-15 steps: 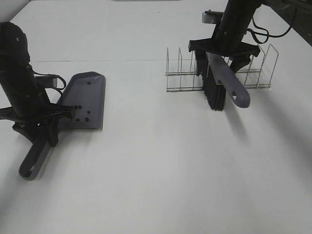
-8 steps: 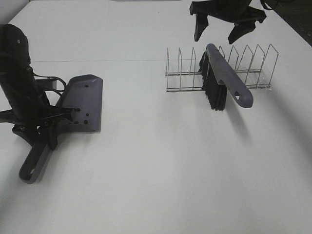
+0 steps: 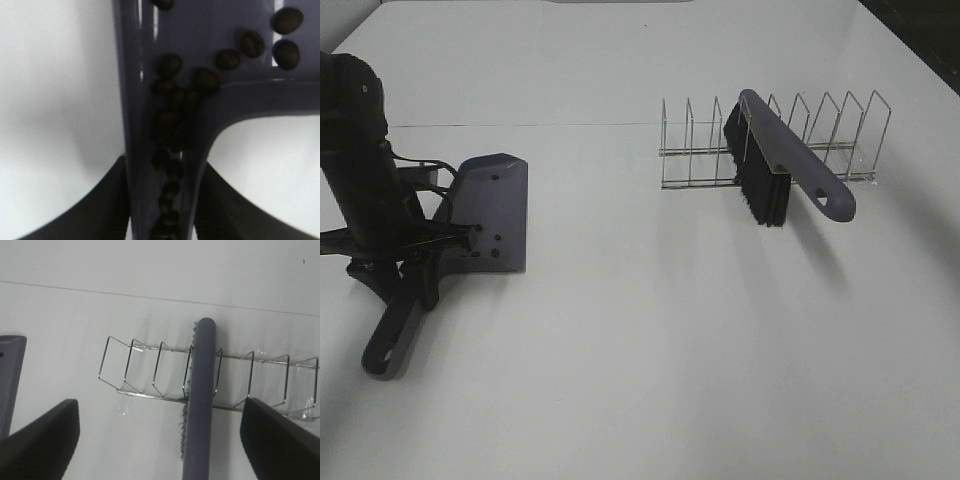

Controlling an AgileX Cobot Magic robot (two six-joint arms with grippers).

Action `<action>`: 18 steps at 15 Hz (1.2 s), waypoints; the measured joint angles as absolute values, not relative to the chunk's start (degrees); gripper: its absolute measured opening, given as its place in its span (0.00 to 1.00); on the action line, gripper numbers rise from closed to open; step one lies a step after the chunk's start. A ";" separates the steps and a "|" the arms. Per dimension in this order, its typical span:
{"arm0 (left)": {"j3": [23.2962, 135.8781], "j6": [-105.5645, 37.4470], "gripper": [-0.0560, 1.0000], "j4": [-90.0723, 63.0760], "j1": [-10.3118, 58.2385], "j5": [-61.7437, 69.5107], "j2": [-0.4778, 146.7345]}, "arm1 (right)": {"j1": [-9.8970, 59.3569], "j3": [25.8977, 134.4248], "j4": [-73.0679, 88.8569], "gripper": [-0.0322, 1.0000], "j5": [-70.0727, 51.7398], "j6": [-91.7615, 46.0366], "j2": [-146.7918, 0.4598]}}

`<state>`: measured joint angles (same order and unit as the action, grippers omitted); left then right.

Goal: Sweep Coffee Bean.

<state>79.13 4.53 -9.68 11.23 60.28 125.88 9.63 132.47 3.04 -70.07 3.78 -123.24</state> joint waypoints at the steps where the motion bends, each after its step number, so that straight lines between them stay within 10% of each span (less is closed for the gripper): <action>1: 79.13 4.53 0.36 -9.68 11.23 60.28 125.88 | 9.63 132.47 2.98 0.82 -70.13 3.55 -121.98; 3: 79.13 4.53 0.41 -9.91 11.23 60.28 125.88 | 9.63 132.47 2.75 0.81 -70.13 3.55 -120.21; 7: 79.13 4.53 0.86 -10.37 11.34 60.39 124.68 | 9.63 132.47 2.52 0.81 -70.13 3.55 -117.23; 18: 79.41 4.53 0.88 -7.56 11.34 63.08 106.11 | 9.63 87.83 -3.72 0.80 -67.90 3.55 -92.53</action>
<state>79.41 4.53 -7.56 11.34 63.08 106.11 9.63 87.83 -3.72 -67.90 3.55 -92.53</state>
